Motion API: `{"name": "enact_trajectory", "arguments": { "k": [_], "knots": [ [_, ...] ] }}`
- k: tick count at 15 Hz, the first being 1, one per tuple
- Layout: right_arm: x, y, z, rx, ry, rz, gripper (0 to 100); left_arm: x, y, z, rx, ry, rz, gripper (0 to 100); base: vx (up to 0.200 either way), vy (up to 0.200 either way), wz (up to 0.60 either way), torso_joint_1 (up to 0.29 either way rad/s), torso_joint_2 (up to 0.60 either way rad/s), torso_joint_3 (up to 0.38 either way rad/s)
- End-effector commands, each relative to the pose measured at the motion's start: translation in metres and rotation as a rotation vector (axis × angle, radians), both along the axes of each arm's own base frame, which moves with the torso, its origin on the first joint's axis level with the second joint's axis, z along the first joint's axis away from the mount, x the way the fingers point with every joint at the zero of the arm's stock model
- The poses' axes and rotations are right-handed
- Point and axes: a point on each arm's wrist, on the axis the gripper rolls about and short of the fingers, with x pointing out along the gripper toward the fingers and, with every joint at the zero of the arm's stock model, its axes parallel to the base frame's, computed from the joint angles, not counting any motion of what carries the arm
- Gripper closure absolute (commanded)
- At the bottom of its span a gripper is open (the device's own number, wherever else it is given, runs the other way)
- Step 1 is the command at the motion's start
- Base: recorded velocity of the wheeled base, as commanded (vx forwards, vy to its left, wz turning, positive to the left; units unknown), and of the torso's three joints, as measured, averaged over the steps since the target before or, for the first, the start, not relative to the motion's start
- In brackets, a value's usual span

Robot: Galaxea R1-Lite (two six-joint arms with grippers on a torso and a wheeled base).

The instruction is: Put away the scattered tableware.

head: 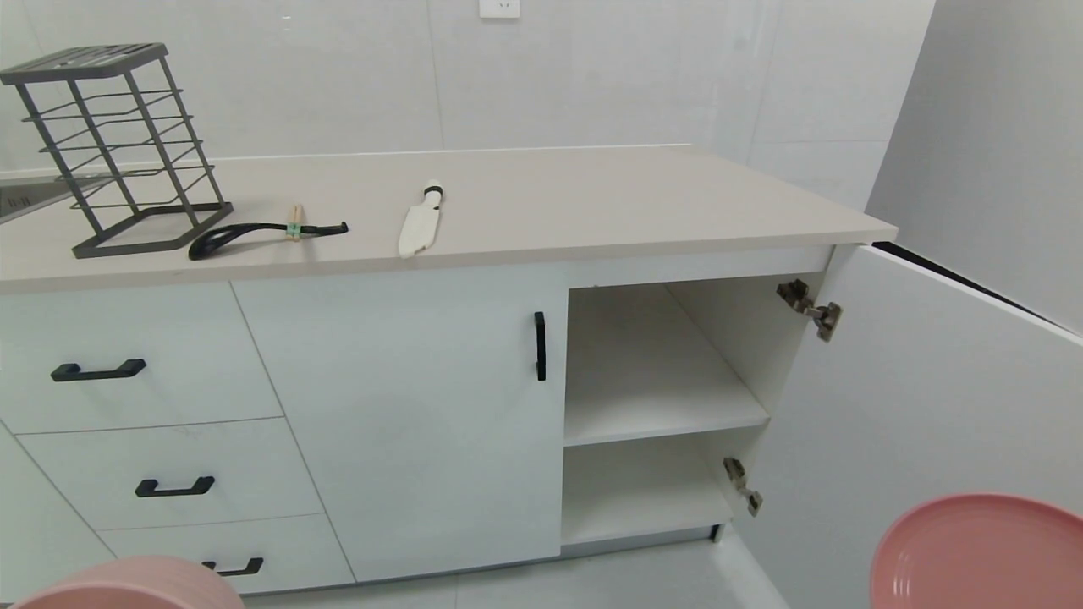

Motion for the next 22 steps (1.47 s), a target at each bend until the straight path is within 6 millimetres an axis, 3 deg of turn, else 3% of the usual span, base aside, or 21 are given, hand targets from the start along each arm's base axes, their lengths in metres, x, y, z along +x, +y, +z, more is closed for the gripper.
{"name": "enact_trajectory", "arguments": {
  "k": [1,13,22],
  "knots": [
    [0.0,0.0,0.0,-0.001,0.002,-0.002,100,0.0,0.0,0.0,0.001,0.002,0.001,100,0.0,0.0,0.0,0.0,0.0,0.0],
    [0.0,0.0,0.0,-0.004,0.001,0.021,100,0.0,0.0,0.0,0.02,0.002,-0.002,100,0.0,-0.05,0.0,-0.001,0.04,0.026],
    [0.011,-0.001,0.002,-0.074,0.133,0.454,100,0.0,0.0,0.0,0.024,0.003,-0.005,100,0.067,0.044,0.0,-0.001,0.0,0.0]
  ]
}}
